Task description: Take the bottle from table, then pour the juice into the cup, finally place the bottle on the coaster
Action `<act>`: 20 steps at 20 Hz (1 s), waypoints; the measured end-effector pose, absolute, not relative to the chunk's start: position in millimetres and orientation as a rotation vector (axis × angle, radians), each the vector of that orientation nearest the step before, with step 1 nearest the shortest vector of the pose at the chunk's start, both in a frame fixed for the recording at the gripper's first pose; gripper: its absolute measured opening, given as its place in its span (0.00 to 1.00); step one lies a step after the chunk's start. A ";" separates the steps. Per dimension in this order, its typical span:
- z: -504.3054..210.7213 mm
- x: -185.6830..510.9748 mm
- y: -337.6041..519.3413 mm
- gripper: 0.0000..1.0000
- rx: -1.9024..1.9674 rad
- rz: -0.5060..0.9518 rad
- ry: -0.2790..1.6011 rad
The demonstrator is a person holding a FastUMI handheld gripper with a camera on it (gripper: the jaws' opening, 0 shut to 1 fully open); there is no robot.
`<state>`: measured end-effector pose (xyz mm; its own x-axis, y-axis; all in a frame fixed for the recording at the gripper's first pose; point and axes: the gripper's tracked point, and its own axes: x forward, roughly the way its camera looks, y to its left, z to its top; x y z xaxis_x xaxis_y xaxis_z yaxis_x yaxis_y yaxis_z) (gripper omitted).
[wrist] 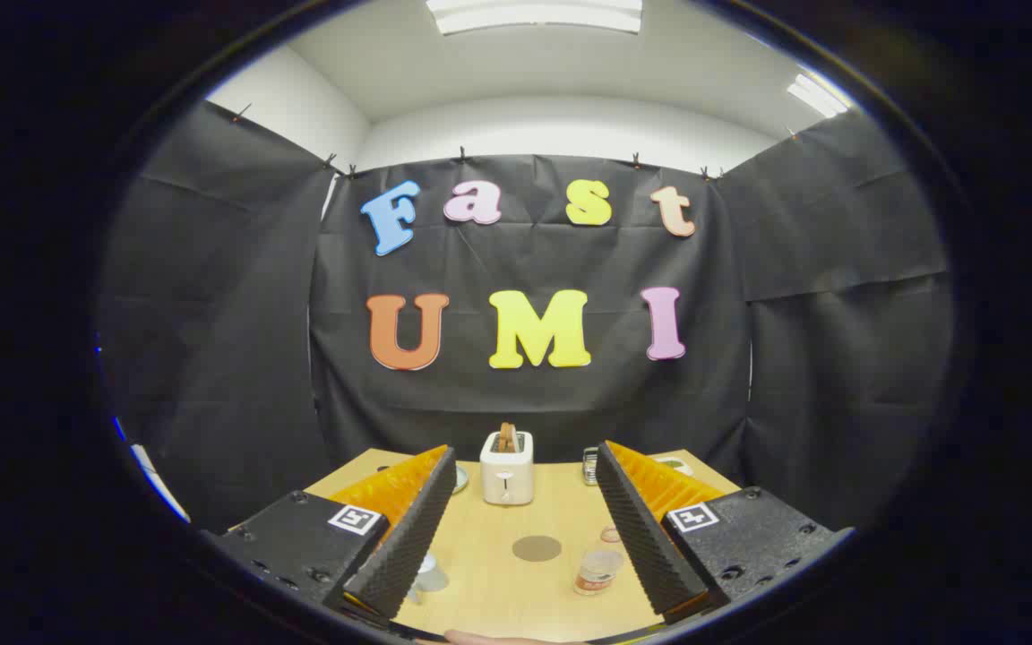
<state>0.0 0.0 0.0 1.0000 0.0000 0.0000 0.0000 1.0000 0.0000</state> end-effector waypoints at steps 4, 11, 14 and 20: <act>-0.3 -2.0 0.3 1.00 -0.007 0.005 -0.008; -8.0 -4.0 2.2 1.00 -0.008 0.015 0.002; -9.6 -4.2 -0.1 1.00 -0.027 0.008 -0.005; -15.7 -4.1 -6.1 1.00 -0.028 0.004 -0.016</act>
